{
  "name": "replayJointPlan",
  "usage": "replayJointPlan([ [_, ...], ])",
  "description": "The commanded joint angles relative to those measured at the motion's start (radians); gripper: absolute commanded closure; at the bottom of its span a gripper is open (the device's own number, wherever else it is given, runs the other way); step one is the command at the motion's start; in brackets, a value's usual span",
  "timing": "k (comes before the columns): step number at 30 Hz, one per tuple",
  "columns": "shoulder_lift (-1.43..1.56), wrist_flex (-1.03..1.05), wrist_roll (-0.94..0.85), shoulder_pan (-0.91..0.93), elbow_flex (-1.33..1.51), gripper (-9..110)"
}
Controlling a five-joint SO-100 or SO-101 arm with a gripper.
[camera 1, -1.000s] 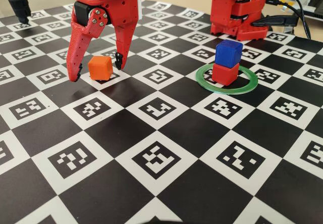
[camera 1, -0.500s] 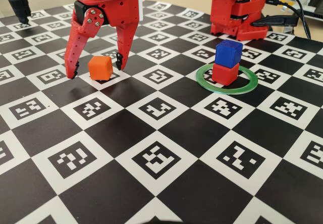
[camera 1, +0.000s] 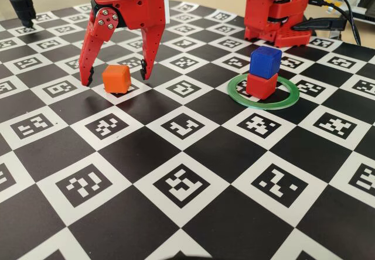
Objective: Grab the red cube then put it in the green circle then put the blue cube on top and finally the orange cube on top
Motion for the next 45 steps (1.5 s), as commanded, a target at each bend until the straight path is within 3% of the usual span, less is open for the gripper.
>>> replayJointPlan([
  [1, 0.028, 0.011, 0.060, -0.018, -0.087, 56],
  [20, -0.026, -0.014, 0.265, 0.014, -0.147, 56],
  [45, -0.035, -0.064, 0.328, 0.023, -0.127, 59],
])
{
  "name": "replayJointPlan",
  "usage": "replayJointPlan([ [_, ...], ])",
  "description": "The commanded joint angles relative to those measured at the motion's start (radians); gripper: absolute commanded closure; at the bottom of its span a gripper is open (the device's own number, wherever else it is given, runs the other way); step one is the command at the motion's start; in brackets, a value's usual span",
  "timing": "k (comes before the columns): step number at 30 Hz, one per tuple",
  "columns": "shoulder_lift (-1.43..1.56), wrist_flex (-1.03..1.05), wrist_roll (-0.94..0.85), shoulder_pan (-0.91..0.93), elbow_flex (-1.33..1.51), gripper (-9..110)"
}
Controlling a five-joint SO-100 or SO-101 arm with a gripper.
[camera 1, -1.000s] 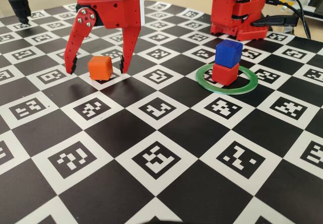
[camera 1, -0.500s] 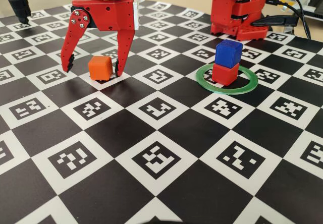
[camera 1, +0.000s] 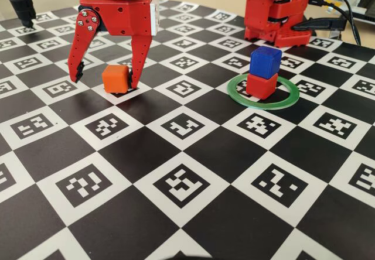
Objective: Grab the red cube then put it in the green circle then put the blue cube on top and finally the orange cube on top
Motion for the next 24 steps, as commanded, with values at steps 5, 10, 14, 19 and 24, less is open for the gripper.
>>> replayJointPlan([
  [5, 0.028, -0.029, 0.021, 0.006, -0.034, 79],
  [10, 0.028, -0.034, 0.021, 0.003, -0.032, 93],
  [14, 0.029, -0.037, 0.006, 0.000, -0.031, 95],
  [19, 0.038, -0.037, -0.014, 0.000, -0.025, 95],
  [24, 0.106, -0.005, -0.049, -0.003, -0.012, 95],
])
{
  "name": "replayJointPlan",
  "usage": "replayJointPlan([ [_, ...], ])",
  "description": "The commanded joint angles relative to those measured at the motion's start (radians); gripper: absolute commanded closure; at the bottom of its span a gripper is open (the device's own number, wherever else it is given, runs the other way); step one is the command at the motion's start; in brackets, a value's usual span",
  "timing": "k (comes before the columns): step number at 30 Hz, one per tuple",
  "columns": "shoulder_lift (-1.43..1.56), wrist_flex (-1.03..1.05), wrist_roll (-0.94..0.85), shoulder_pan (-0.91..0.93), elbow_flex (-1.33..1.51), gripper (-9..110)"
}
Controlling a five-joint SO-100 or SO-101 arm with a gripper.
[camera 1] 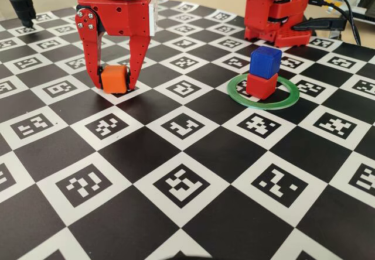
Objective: Grab the red cube then put it in the green circle then put the blue cube on top and finally the orange cube on top
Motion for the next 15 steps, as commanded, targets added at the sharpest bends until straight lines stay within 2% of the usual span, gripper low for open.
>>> replayJointPlan([
  [1, 0.133, 0.028, -0.020, -0.005, -0.003, 95],
  [6, 0.290, 0.044, -0.046, -0.009, 0.086, 95],
  [15, 0.497, 0.204, -0.083, -0.055, 0.115, 95],
])
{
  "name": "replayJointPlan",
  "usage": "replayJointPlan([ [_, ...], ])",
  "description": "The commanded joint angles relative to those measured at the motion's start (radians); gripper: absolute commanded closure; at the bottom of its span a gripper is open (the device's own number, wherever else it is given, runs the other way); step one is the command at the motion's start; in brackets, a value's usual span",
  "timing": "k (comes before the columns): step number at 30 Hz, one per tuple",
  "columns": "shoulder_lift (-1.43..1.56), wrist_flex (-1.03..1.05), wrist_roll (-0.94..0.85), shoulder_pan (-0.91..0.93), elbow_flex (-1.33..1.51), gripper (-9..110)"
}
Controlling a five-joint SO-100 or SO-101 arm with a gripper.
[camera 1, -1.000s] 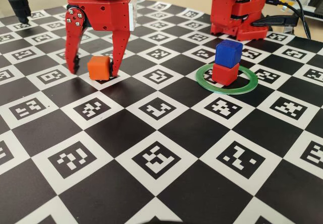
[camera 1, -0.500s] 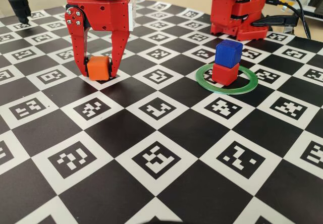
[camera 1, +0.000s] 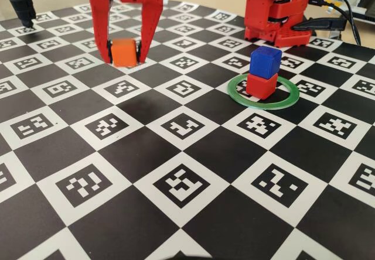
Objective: Grab the red cube then put it in the green circle then put the blue cube on top and finally the orange cube on top
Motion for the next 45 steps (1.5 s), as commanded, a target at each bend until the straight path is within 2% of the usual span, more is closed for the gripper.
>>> replayJointPlan([
  [1, 0.206, 0.061, -0.008, -0.032, -0.015, 95],
  [19, 0.448, 0.337, -0.106, -0.189, -0.031, 95],
  [33, 0.551, 0.377, -0.147, -0.334, 0.005, 95],
  [45, 0.592, 0.347, -0.084, -0.502, 0.124, 95],
])
